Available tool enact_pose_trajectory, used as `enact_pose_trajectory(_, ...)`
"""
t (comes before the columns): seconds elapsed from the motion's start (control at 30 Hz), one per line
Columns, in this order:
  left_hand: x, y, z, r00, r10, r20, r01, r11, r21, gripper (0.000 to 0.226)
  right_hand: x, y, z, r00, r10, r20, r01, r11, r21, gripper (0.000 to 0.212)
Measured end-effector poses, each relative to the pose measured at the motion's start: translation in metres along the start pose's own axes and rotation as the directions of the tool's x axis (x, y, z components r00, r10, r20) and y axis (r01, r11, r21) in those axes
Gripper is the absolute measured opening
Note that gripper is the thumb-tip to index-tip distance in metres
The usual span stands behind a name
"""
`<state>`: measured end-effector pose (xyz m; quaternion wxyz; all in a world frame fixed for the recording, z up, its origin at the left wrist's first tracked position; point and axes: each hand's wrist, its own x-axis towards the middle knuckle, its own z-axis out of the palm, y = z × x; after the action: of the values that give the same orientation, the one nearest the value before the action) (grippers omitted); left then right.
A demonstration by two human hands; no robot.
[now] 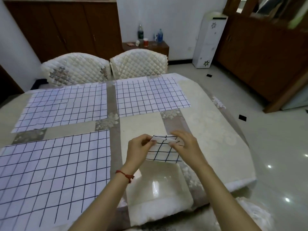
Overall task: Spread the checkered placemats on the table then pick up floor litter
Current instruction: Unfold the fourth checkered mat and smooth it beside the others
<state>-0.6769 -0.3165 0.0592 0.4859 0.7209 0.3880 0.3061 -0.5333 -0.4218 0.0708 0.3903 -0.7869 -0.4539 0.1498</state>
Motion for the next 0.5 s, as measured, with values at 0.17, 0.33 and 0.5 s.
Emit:
enact_pose_trajectory(0.17, -0.009, 0.024, -0.032, 0.999, 0.020, -0.047, -0.023, 0.997, -0.067, 0.021, -0.004, -0.026, 0.002, 0.987, -0.129, -0.098, 0.129, 0.992, -0.008, 0.026)
enact_pose_trajectory(0.33, -0.019, 0.032, -0.055, 0.990, -0.041, -0.133, 0.023, 0.991, -0.131, 0.009, -0.011, -0.030, 0.003, 0.956, -0.278, -0.097, 0.274, 0.960, -0.052, 0.038)
enact_pose_trajectory(0.5, -0.033, 0.035, -0.063, 0.971, -0.085, -0.223, 0.052, 0.988, -0.147, 0.005, -0.003, -0.030, 0.008, 0.964, -0.260, -0.059, 0.257, 0.965, -0.050, 0.028)
